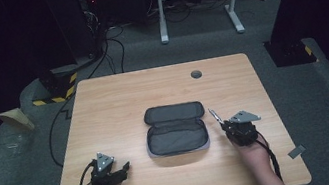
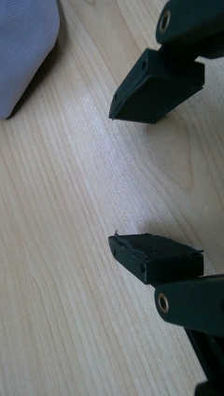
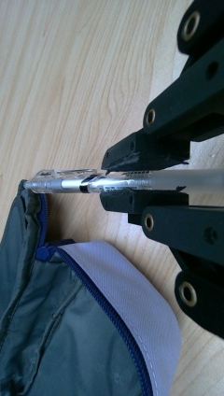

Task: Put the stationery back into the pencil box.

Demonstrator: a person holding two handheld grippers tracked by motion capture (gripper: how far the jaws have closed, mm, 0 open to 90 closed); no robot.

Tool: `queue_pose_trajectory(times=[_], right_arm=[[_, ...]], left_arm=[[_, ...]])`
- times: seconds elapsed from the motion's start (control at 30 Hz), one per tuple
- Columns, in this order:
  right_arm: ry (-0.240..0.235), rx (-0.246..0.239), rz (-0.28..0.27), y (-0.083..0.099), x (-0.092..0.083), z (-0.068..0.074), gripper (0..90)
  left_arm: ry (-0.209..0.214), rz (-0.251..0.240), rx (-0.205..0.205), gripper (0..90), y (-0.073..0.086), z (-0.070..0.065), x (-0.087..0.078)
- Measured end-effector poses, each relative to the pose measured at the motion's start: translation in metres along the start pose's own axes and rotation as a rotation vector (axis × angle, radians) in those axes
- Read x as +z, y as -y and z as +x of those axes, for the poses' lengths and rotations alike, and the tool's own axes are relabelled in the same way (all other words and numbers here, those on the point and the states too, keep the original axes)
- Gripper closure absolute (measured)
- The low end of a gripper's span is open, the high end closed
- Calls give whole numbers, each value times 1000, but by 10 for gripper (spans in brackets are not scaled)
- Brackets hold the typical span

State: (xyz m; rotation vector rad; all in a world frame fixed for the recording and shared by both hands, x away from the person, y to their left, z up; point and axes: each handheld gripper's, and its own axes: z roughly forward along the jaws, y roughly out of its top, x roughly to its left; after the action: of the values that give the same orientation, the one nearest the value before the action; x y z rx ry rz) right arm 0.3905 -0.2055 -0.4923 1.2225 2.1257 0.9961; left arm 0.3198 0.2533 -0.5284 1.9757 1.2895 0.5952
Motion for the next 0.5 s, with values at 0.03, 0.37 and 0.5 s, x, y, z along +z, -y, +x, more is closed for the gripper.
queue_pose_trajectory(times=[0.03, 0.37, 0.5], right_arm=[[-1, -1, -1, 0, -1, 0, 785], [-10, -12, -25, -4, -7, 3, 785], [-15, -18, -35, -6, -10, 6, 785]], left_arm=[[0, 0, 0, 331, 0, 0, 0], [0, 0, 2, 329, 0, 0, 0], [2, 0, 0, 328, 0, 0, 0]])
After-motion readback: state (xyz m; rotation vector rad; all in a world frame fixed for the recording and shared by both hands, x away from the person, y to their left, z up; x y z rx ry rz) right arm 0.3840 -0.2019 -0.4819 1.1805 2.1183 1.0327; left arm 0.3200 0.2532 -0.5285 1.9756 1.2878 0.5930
